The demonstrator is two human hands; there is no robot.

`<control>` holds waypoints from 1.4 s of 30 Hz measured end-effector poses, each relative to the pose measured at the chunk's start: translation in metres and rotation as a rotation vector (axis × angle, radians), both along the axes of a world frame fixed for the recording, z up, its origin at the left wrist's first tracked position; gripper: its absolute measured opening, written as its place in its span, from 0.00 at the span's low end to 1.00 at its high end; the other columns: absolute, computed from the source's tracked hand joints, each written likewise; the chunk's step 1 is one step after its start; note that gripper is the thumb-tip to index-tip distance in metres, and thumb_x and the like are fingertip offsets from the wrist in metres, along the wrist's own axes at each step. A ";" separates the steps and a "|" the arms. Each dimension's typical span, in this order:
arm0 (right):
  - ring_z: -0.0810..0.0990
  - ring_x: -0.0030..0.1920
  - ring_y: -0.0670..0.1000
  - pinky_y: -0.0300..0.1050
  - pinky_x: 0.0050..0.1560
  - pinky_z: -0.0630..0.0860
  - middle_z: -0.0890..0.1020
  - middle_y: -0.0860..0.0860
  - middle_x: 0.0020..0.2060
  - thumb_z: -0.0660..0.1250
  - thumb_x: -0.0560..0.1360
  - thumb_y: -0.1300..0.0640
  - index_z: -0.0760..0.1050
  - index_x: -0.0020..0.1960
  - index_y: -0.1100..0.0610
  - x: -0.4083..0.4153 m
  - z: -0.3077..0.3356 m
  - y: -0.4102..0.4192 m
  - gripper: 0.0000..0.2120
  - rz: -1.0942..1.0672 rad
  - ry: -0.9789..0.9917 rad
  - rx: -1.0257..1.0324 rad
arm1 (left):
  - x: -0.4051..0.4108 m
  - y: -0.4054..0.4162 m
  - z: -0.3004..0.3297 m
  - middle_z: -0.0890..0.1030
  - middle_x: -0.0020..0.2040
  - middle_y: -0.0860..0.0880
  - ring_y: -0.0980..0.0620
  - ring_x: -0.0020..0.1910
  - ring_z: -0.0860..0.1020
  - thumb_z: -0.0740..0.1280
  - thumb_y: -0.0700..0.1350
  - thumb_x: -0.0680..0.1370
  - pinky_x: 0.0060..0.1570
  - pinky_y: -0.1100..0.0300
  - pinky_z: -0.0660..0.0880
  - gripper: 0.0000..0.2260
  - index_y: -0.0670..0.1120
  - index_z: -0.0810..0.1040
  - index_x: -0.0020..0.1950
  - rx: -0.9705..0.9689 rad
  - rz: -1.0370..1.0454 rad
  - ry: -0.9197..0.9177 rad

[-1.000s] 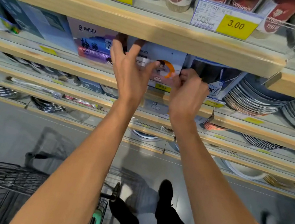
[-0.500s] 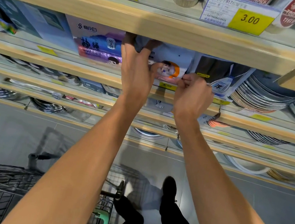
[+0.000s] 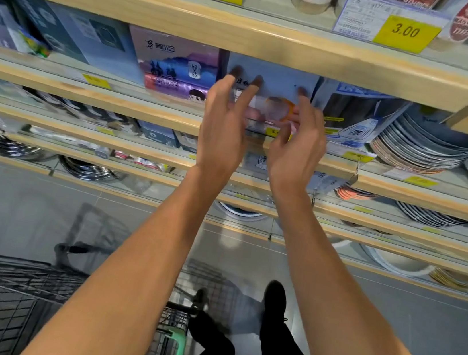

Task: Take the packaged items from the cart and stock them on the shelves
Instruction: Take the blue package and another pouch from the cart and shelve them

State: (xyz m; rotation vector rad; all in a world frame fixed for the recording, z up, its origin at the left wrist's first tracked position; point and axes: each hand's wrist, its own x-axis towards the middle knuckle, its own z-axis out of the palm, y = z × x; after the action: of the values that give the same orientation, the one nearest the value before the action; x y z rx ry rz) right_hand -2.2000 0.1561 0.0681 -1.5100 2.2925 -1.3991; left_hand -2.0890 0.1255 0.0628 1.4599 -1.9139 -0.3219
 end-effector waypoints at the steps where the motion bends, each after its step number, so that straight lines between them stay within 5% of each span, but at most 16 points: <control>1: 0.81 0.49 0.48 0.42 0.52 0.79 0.80 0.53 0.54 0.66 0.75 0.69 0.73 0.70 0.55 0.002 0.003 -0.002 0.25 0.003 -0.008 0.011 | 0.002 0.000 0.001 0.65 0.76 0.43 0.42 0.75 0.63 0.65 0.34 0.76 0.72 0.54 0.64 0.27 0.51 0.71 0.74 0.003 -0.027 -0.012; 5: 0.83 0.48 0.52 0.52 0.50 0.81 0.83 0.51 0.51 0.67 0.75 0.65 0.75 0.63 0.56 0.020 0.013 -0.003 0.18 0.035 -0.051 -0.030 | 0.027 -0.003 0.007 0.72 0.68 0.44 0.47 0.67 0.72 0.67 0.38 0.77 0.64 0.55 0.72 0.20 0.49 0.77 0.69 -0.113 -0.050 0.056; 10: 0.84 0.50 0.51 0.52 0.51 0.82 0.85 0.50 0.53 0.67 0.77 0.62 0.79 0.62 0.54 0.063 0.027 -0.019 0.15 0.275 -0.054 0.005 | 0.089 -0.022 0.024 0.74 0.61 0.45 0.52 0.57 0.74 0.71 0.40 0.75 0.61 0.62 0.74 0.19 0.45 0.76 0.65 -0.098 0.338 0.354; 15: 0.83 0.56 0.52 0.51 0.61 0.78 0.85 0.52 0.55 0.67 0.77 0.64 0.77 0.66 0.54 0.087 0.031 -0.042 0.19 0.365 -0.069 0.199 | 0.134 -0.054 0.025 0.72 0.65 0.44 0.49 0.60 0.74 0.73 0.45 0.76 0.65 0.53 0.74 0.26 0.43 0.68 0.71 0.116 0.371 0.312; 17: 0.83 0.57 0.51 0.46 0.61 0.77 0.85 0.53 0.56 0.67 0.77 0.65 0.76 0.68 0.55 0.091 0.031 -0.046 0.20 0.332 -0.050 0.230 | 0.136 -0.060 0.026 0.75 0.63 0.46 0.53 0.55 0.75 0.72 0.46 0.77 0.61 0.59 0.74 0.27 0.42 0.66 0.71 0.204 0.344 0.349; 19: 0.82 0.57 0.52 0.45 0.59 0.75 0.84 0.54 0.56 0.65 0.77 0.65 0.76 0.68 0.54 0.093 0.032 -0.046 0.20 0.270 -0.001 0.230 | 0.131 -0.061 0.024 0.79 0.56 0.48 0.52 0.49 0.79 0.72 0.46 0.77 0.56 0.53 0.78 0.22 0.43 0.68 0.67 0.247 0.310 0.389; 21: 0.81 0.56 0.54 0.46 0.57 0.75 0.81 0.54 0.57 0.64 0.77 0.64 0.74 0.69 0.54 0.094 0.029 -0.045 0.21 0.228 0.078 0.226 | 0.127 -0.064 0.021 0.81 0.52 0.48 0.48 0.50 0.81 0.71 0.47 0.77 0.54 0.48 0.79 0.18 0.44 0.70 0.61 0.223 0.306 0.368; 26: 0.81 0.54 0.56 0.48 0.55 0.76 0.80 0.54 0.58 0.64 0.78 0.63 0.73 0.68 0.54 0.093 0.017 -0.046 0.19 0.200 0.158 0.191 | 0.115 -0.067 0.021 0.81 0.53 0.46 0.52 0.52 0.72 0.71 0.49 0.77 0.50 0.56 0.68 0.15 0.43 0.73 0.57 0.200 0.361 0.257; 31: 0.82 0.52 0.54 0.51 0.55 0.79 0.83 0.53 0.52 0.64 0.77 0.65 0.75 0.67 0.54 0.094 0.013 -0.050 0.19 0.242 0.077 0.175 | 0.122 -0.069 0.022 0.81 0.51 0.48 0.48 0.50 0.79 0.75 0.49 0.74 0.51 0.50 0.76 0.18 0.43 0.73 0.56 0.236 0.317 0.271; 34: 0.83 0.45 0.50 0.51 0.47 0.82 0.84 0.49 0.45 0.67 0.74 0.64 0.80 0.58 0.53 0.086 0.012 -0.040 0.14 0.208 0.011 0.032 | 0.115 -0.051 0.019 0.77 0.52 0.47 0.52 0.49 0.75 0.74 0.47 0.73 0.51 0.58 0.75 0.18 0.43 0.72 0.57 0.045 0.354 0.322; 36: 0.82 0.45 0.50 0.49 0.46 0.81 0.84 0.48 0.45 0.67 0.72 0.62 0.80 0.54 0.53 0.073 0.010 -0.027 0.12 0.069 -0.043 -0.058 | 0.096 -0.030 0.015 0.78 0.50 0.48 0.54 0.45 0.76 0.71 0.44 0.76 0.46 0.64 0.74 0.11 0.43 0.75 0.55 -0.078 0.266 0.341; 38: 0.81 0.47 0.51 0.46 0.46 0.79 0.82 0.49 0.47 0.66 0.70 0.60 0.79 0.55 0.53 0.057 0.006 -0.016 0.14 -0.064 -0.069 -0.090 | 0.070 -0.015 0.013 0.82 0.47 0.50 0.56 0.44 0.79 0.69 0.43 0.78 0.46 0.62 0.78 0.05 0.43 0.79 0.52 -0.005 -0.027 0.379; 42: 0.79 0.51 0.53 0.50 0.50 0.79 0.79 0.53 0.53 0.65 0.69 0.65 0.78 0.57 0.55 0.033 -0.005 -0.017 0.18 -0.060 0.003 -0.032 | 0.028 -0.016 0.015 0.81 0.57 0.48 0.54 0.56 0.80 0.64 0.39 0.81 0.58 0.61 0.77 0.12 0.42 0.77 0.65 0.210 -0.328 0.416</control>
State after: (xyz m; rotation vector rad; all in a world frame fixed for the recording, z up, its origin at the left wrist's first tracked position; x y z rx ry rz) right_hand -2.1669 0.1394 0.0628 -1.4638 2.3475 -1.4559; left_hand -2.0609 0.1097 0.0778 1.0882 -1.8026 -0.9266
